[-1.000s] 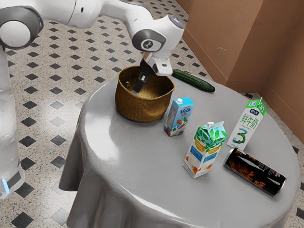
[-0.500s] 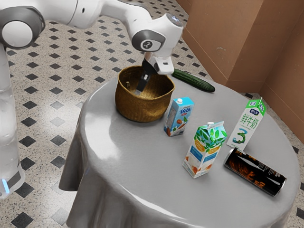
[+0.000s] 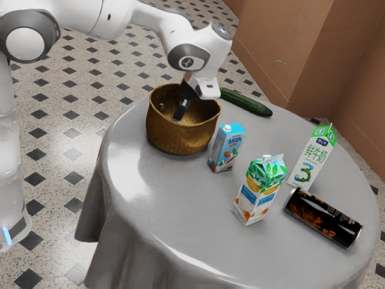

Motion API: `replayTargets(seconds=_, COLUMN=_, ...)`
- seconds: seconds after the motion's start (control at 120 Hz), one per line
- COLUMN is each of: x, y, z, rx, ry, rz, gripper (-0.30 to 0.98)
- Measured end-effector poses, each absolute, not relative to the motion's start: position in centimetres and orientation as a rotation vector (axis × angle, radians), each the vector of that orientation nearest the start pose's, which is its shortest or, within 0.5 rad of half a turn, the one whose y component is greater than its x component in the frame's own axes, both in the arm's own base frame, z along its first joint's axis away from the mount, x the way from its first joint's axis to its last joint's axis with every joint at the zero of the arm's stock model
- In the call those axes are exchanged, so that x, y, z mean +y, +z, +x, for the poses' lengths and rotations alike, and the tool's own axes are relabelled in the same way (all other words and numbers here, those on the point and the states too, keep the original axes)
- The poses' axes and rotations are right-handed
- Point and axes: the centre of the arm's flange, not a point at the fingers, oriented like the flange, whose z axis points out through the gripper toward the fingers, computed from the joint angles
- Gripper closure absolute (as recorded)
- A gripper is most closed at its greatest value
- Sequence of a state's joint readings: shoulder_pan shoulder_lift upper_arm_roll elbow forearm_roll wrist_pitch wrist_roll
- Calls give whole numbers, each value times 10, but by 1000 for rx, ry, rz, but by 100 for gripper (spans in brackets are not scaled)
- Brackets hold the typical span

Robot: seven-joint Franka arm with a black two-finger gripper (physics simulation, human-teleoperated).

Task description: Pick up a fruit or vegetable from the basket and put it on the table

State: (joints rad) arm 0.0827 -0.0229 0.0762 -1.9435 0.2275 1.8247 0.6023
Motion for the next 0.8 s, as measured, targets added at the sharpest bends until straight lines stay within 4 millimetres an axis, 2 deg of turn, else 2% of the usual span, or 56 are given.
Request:
replayTargets(seconds=0.575, x=138, y=474, z=517, rx=654, ry=347, rz=-2915, gripper=0)
replayTargets(seconds=0.8, x=140, y=471, z=514, rx=661, ry=375, rz=-2918, gripper=0)
